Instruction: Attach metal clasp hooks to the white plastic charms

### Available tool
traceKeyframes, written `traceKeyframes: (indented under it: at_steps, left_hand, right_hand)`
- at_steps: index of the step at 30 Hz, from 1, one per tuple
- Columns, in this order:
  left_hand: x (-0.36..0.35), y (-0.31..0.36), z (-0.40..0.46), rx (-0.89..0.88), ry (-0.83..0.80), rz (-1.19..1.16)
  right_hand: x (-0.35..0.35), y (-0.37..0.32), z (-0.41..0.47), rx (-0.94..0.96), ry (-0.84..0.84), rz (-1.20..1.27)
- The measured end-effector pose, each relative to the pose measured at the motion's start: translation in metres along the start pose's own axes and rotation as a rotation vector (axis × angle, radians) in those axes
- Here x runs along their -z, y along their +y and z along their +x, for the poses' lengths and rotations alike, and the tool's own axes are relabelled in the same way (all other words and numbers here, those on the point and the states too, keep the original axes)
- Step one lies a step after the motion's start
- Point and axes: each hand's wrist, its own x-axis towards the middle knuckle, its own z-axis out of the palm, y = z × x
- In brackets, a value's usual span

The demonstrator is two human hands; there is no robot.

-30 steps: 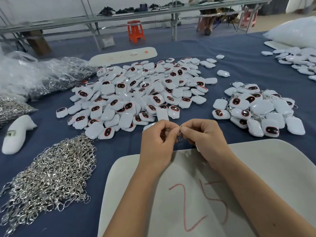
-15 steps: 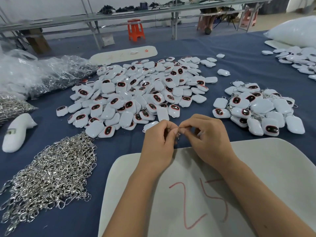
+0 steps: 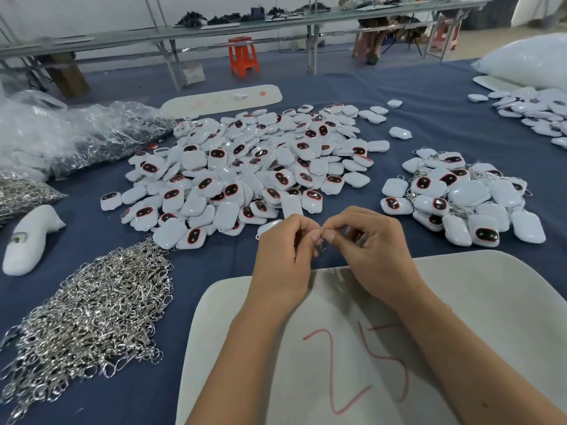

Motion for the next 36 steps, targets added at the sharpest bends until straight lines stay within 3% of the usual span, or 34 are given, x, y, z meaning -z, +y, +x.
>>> traceKeyframes:
  at_steps: [12,18,25,30,36]
  left_hand:
    - [-0.017,0.005,-0.004,-0.053,0.236,0.035]
    - [-0.017,0.006,-0.004,-0.056,0.181,-0.014]
    - [-0.02,0.008,-0.005,-0.06,0.258,0.079]
    - [-0.015,0.003,-0.004,-0.06,0.195,0.124]
    - [-0.011,0.0,-0.003,-0.075,0.039,0.156]
  right_hand:
    - [-0.006,-0.003,-0.002,0.033,0.071,-0.005]
    - [-0.005,-0.002,-0.002,-0.007,0.087,0.059]
    - [-0.008,-0.006,-0.003,0.012,0.094,-0.004]
    - [-0.009,-0.006,-0.001,-0.185,0.171,0.068]
    - [0.001,0.004,0.006,-0.552,0.201,0.466]
